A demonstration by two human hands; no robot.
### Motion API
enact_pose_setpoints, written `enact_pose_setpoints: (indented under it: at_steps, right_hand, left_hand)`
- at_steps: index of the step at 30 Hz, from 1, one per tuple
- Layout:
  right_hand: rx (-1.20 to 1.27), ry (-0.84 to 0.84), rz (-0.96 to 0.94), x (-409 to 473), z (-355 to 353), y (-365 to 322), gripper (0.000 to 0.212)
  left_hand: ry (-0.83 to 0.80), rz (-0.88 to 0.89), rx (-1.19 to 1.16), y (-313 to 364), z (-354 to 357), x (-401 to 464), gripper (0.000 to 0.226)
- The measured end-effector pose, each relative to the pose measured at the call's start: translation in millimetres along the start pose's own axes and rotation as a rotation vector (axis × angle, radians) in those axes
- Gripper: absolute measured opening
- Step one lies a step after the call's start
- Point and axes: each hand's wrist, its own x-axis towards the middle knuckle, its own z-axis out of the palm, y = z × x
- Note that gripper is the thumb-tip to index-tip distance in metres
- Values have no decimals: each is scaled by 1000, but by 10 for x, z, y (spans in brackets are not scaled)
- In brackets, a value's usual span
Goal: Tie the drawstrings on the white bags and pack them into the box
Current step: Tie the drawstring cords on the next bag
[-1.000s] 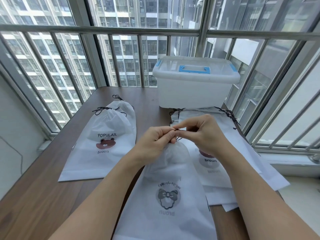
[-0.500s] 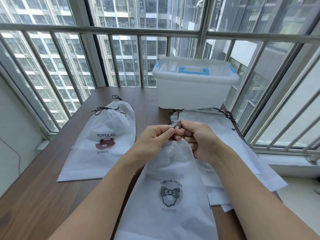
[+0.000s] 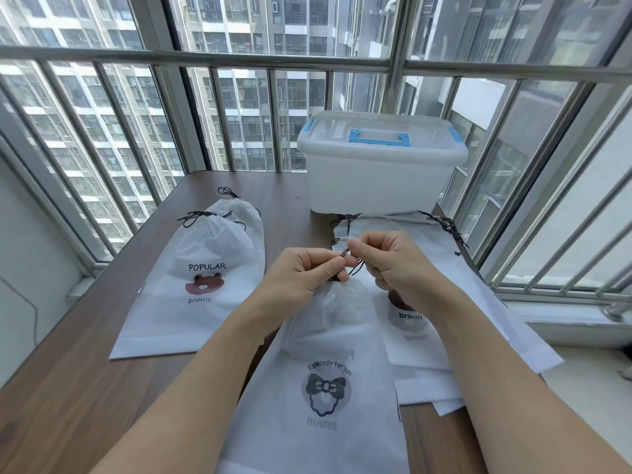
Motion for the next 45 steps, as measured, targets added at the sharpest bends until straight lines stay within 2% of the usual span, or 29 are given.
enact_pose_setpoints:
  at_steps: [5, 8, 11, 14, 16, 20, 25, 28, 30, 33, 36, 39, 45]
  right_hand:
    - [304, 11, 87, 33, 38, 17, 32]
    - [282, 5, 106, 24, 32, 19, 30]
    - [300, 26, 106, 19, -6, 5, 15]
    - [303, 38, 87, 16, -76, -25, 11]
    - [293, 9, 46, -14, -113, -72, 13]
    - [180, -45, -84, -83, -59, -150, 15]
    - [52, -18, -241, -129, 57, -163, 13]
    - [4, -137, -296, -145, 110, -144, 11]
    - [-54, -186, -313, -138, 132, -115, 9]
    - [-42, -119, -283, -114, 128, -93, 11]
    - [25, -22, -213, -95, 115, -72, 11]
    - [17, -13, -135, -75, 99, -29, 6]
    - [44, 70, -4, -57, 94, -14, 8]
  left_hand:
    - [31, 7, -50, -9, 17, 4, 18]
    - [13, 15, -51, -13, 12, 1, 21]
    - [15, 28, -72, -7, 27, 7, 27]
    - [106, 41, -103, -6, 13, 25, 15]
    - [133, 48, -101, -7, 4, 30, 10]
    - [124, 39, -45, -32, 20, 34, 15]
    - [26, 24, 9, 15, 70, -23, 15]
    - [42, -4, 85, 12, 95, -37, 11]
    - [105, -31, 134, 5, 94, -26, 16]
    - [177, -80, 46, 50, 104, -10, 32]
    - [204, -93, -96, 113, 114, -1, 36]
    - [235, -103, -193, 119, 88, 8, 41]
    - [250, -121, -206, 99, 22, 11, 48]
